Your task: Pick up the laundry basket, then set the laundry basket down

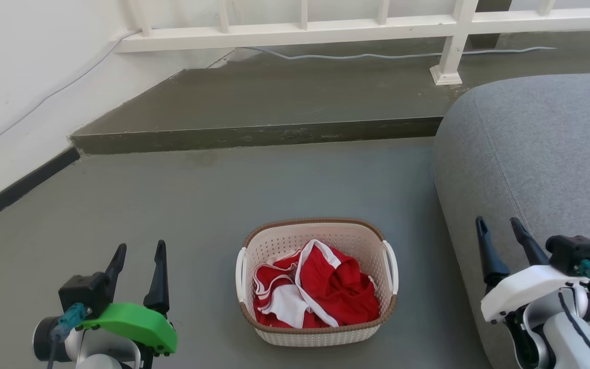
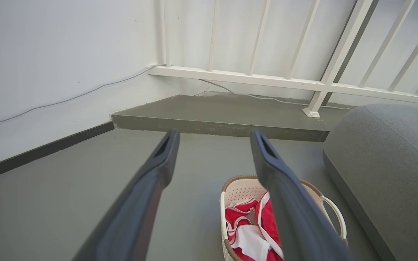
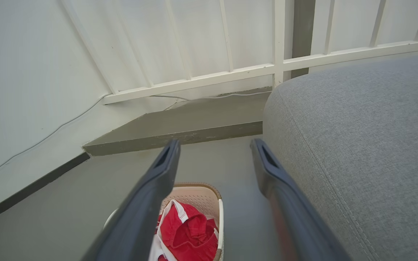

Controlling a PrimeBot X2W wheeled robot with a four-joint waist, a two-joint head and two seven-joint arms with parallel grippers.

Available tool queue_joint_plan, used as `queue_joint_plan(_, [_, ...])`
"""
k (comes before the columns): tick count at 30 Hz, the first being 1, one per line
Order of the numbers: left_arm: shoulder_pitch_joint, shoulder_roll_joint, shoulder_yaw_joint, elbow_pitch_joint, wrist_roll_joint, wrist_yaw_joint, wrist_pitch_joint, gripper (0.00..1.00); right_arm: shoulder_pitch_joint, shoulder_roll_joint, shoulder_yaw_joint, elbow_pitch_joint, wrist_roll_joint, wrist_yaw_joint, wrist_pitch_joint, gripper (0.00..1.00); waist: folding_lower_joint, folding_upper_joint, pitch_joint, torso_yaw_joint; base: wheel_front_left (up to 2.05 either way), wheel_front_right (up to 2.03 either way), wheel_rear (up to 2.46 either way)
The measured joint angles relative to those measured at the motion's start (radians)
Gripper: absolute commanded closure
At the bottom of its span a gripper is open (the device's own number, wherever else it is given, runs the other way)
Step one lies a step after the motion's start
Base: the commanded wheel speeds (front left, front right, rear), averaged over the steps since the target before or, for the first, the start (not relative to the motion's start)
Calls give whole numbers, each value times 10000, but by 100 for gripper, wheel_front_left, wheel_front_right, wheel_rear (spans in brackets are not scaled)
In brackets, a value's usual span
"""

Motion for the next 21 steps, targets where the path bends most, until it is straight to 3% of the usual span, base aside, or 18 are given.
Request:
queue_joint_plan(14, [-204,-54,-173,502,1335,307,-500,0,-152,-42,439,290,-1626,-270,-497,0,0,0,71,-16,0,0,0])
queue_joint_plan(21, [-301,-82,-79,763,1323,339,-504,0,-197,-35,257,303,-1626,-278,-497,0,0,0,88,-18,0,0,0])
